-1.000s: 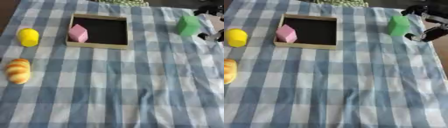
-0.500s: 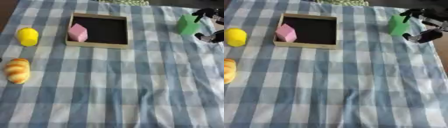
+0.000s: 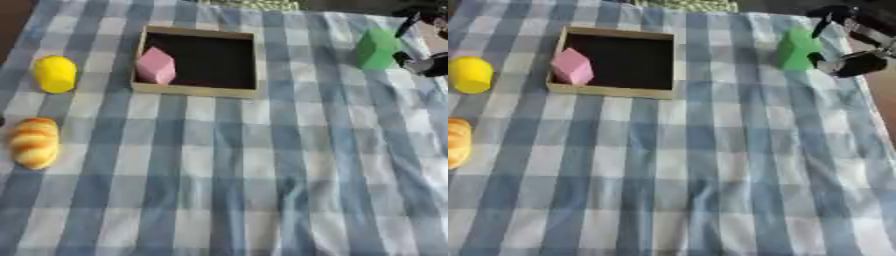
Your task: Pick up objects on the table and place them in the box.
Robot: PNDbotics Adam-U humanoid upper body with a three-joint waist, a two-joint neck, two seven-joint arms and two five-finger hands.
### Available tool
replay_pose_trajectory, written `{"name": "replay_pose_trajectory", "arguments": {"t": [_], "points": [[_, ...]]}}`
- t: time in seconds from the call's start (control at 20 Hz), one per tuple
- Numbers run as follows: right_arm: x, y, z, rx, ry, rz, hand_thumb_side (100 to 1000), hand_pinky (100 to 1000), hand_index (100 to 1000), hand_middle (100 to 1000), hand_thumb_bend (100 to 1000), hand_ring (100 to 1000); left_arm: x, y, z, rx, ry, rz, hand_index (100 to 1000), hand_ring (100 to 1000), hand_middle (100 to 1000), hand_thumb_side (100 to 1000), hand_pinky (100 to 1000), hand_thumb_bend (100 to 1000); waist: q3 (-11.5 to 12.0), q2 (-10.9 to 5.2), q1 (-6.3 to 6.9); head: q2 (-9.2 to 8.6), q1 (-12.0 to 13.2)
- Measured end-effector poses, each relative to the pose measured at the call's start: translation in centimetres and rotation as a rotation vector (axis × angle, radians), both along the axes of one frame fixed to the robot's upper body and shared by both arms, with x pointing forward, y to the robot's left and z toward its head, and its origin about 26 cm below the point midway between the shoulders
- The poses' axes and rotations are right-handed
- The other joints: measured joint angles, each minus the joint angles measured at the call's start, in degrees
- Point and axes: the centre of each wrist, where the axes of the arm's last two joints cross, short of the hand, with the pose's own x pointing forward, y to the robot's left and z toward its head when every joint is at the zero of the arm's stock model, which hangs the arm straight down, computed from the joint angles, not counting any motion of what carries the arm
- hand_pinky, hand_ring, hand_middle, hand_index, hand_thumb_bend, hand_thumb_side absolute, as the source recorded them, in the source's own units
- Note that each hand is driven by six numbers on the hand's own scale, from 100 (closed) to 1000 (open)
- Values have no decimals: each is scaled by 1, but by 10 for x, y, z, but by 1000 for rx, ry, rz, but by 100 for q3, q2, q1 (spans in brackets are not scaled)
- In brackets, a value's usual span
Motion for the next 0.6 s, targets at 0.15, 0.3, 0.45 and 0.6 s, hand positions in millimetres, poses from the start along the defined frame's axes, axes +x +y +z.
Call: {"name": "replay_pose_trajectory", "arguments": {"t": [0.15, 0.3, 0.45, 0.6], "points": [[-1, 0, 1, -2, 0, -8, 426, 1000, 1000, 740, 176, 1000, 0, 0, 0, 2, 1, -2, 836, 846, 788, 550, 1000, 100, 4, 15, 0, -1, 0], [0, 1, 1, -10, 6, -15, 423, 1000, 1000, 752, 169, 1000, 0, -1, 0, 3, 1, -7, 836, 847, 789, 550, 1000, 100, 14, 23, 0, -4, -3], [2, 0, 3, -16, 12, -20, 426, 1000, 1000, 783, 170, 1000, 1, -2, 0, 5, 1, -11, 837, 847, 790, 550, 1000, 100, 45, 45, 0, -10, -6], [3, 0, 1, -22, 23, -22, 419, 1000, 1000, 799, 177, 1000, 1, -2, 1, 6, -2, -13, 837, 848, 790, 548, 1000, 100, 55, 57, 0, -29, -13]]}}
